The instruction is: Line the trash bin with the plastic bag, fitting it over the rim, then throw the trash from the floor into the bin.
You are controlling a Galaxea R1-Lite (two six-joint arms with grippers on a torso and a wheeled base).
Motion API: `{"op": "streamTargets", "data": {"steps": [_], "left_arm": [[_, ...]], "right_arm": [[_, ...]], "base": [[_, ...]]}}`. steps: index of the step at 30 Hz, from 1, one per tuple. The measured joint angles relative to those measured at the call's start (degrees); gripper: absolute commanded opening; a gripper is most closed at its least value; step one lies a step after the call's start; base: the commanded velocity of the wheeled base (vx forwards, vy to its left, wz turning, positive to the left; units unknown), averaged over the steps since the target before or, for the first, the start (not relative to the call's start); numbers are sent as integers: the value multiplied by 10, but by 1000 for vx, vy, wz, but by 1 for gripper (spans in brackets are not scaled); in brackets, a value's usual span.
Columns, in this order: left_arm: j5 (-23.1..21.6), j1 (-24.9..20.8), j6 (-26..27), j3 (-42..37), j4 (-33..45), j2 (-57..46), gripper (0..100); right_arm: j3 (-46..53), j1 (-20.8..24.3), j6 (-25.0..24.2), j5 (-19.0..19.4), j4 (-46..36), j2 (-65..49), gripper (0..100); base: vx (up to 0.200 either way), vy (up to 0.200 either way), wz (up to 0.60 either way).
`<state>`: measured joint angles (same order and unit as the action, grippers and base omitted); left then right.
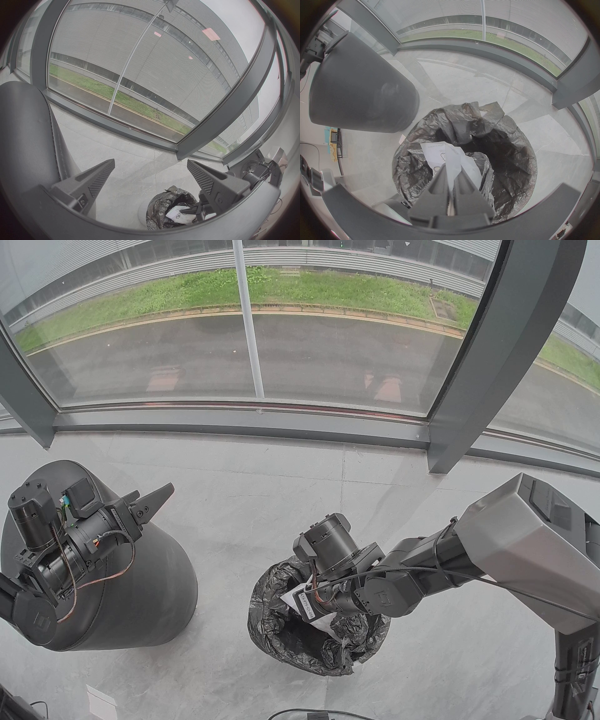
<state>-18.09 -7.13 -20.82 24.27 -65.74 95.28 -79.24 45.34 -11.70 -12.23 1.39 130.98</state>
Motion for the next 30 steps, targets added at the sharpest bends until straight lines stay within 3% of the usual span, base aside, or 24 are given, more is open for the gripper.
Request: {"op": "streamTargets", "data": {"steps": [21, 22, 30], "left_arm": [[0, -2, 7, -2, 0, -1, 100], [0, -3, 12, -2, 0, -1, 100], [0, -6, 19, -5, -1, -1, 100]], "right_arm": [[0, -18, 7, -19, 25, 25, 0], [0, -18, 10, -19, 25, 25, 100], [0, -21, 13, -21, 36, 25, 100]], "base": [[0, 0, 0], [0, 0, 0], [0, 0, 0]]}}
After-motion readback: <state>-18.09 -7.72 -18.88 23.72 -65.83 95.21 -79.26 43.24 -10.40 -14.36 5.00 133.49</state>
